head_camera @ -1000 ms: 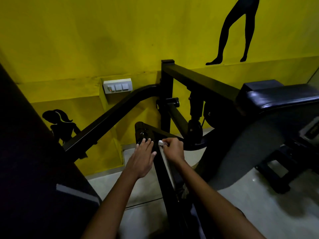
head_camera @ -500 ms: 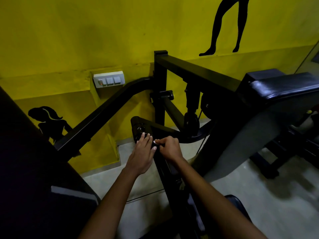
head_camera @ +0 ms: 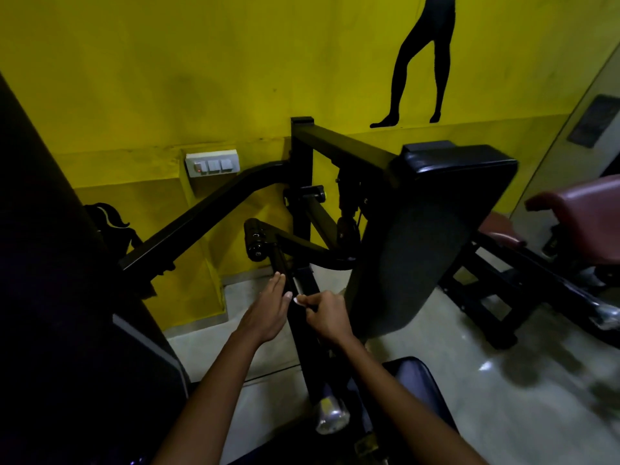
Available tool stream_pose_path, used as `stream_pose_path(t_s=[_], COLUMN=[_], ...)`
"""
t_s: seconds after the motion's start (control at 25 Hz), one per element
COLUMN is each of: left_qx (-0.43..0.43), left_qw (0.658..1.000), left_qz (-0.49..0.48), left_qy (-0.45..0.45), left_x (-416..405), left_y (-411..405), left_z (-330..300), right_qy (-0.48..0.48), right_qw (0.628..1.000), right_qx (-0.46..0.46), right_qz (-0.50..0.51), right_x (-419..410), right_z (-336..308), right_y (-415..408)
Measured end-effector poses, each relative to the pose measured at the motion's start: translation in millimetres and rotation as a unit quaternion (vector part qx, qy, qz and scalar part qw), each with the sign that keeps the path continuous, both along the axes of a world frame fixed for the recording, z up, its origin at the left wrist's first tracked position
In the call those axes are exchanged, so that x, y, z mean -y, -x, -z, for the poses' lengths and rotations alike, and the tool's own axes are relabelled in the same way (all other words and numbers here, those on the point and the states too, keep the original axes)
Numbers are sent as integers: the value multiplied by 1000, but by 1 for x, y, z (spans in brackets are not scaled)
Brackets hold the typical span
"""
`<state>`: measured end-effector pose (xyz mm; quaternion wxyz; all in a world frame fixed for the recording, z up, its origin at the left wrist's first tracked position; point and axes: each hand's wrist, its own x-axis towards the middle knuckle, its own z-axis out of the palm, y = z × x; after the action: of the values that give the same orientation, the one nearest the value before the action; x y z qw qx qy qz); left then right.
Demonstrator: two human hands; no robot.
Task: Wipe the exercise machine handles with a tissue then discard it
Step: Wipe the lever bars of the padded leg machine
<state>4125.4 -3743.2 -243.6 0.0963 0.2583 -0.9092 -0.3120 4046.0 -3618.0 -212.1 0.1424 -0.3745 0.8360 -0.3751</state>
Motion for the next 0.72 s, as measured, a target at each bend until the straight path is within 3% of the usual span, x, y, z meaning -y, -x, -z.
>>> stream_pose_path(t_s=[0.72], left_qx=[44], left_qw=[998], left_qz=[-7], left_qy=[53], left_x=[-89], left_y=[-51], left_z=[-21], right_qy=[28], right_qw=[998], right_qx=[-45], right_qz=[-44], right_x=[-125], right_z=[-17], right_y=[-71])
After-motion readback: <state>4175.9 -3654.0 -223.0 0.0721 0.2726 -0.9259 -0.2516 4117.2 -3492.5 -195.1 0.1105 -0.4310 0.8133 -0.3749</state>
